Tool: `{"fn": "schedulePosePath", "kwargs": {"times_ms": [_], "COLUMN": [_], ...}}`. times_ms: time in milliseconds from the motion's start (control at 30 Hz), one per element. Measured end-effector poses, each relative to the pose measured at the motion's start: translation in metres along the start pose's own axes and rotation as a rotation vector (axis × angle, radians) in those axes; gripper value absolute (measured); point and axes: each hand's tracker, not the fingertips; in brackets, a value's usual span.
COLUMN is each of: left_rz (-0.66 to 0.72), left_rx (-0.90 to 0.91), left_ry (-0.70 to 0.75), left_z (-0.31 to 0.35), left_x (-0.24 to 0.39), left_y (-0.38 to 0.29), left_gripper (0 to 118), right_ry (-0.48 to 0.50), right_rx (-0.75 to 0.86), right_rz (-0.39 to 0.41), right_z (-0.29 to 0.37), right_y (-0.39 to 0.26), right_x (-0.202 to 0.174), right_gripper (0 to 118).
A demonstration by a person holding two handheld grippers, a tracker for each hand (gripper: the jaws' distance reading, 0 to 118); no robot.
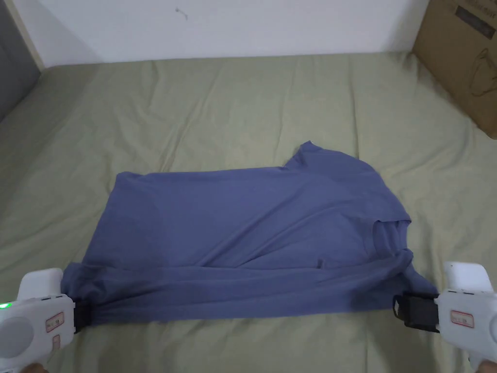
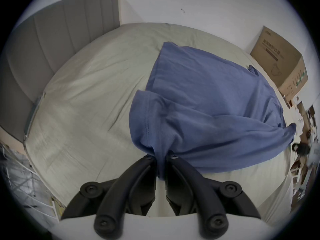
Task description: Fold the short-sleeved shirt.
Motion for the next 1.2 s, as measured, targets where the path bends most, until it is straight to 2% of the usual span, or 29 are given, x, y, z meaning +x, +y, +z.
{"fn": "schedulePosePath", "kwargs": {"times_ms": [67,167,233,267,300,333,367,433,567,700,833,967,1000,1033,1067,1100,1133,1167,1200], "left_rz": [-0.025,-0.017,0.000,0.011,0.018,0.022,0.023,0.023,0.029,0.061,0.046,-0.019,-0.010,0.001,0.030,0.044,0.055,0.062,0.066], "left_rx": [0.000,-0.003,-0.006,-0.008,-0.010,-0.009,-0.009,-0.011,-0.003,0.021,-0.007,-0.089,-0.085,-0.078,-0.061,-0.061,-0.066,-0.057,-0.046], "left_ry": [0.008,0.004,-0.006,-0.012,-0.018,-0.020,-0.021,-0.027,-0.040,-0.083,-0.069,-0.050,-0.047,-0.052,-0.046,-0.026,-0.017,-0.030,-0.038], "left_z": [0.001,0.001,0.002,0.002,0.003,0.004,0.005,0.005,0.017,0.043,0.062,0.046,0.041,0.039,0.039,0.040,0.042,0.046,0.051], "left_x": [0.006,0.002,-0.002,-0.004,-0.005,-0.005,-0.005,-0.007,-0.012,-0.016,-0.012,-0.005,-0.004,-0.005,-0.006,-0.006,-0.008,-0.011,-0.013], "left_y": [0.002,0.003,0.002,0.002,0.001,0.001,0.000,0.001,0.002,-0.004,-0.031,-0.066,-0.071,-0.073,-0.073,-0.071,-0.069,-0.068,-0.066], "left_gripper": [8,8,8,8,8,8,8,8,8,8,8,8,14,30,53,73,82,82,110], "right_ry": [-0.022,0.031,0.034,0.016,0.044,0.058,0.033,0.012,0.058,0.094,0.074,0.076,0.078,0.084,0.075,0.023,0.004,0.012,0.033], "right_rx": [-0.020,-0.041,-0.071,-0.070,-0.056,-0.049,-0.040,-0.026,-0.008,0.007,-0.003,-0.070,-0.075,-0.071,-0.059,-0.053,-0.050,-0.038,-0.002], "right_rz": [0.004,-0.013,0.001,0.003,-0.011,-0.027,-0.022,0.013,-0.057,-0.086,-0.084,-0.115,-0.121,-0.129,-0.136,-0.136,-0.141,-0.153,-0.171], "right_z": [-0.012,-0.031,-0.040,-0.044,-0.044,-0.043,-0.042,-0.040,-0.017,0.020,0.040,0.028,0.025,0.026,0.027,0.030,0.033,0.037,0.044], "right_y": [0.009,0.015,0.018,0.016,0.014,0.014,0.012,0.011,0.012,0.007,-0.016,-0.056,-0.063,-0.069,-0.074,-0.072,-0.071,-0.069,-0.066], "right_x": [0.001,0.006,0.003,0.000,-0.001,-0.005,-0.012,-0.015,-0.003,0.010,0.024,0.037,0.037,0.033,0.030,0.029,0.031,0.034,0.038], "right_gripper": [84,84,76,58,31,20,16,14,13,13,13,13,17,27,47,63,70,70,87]}}
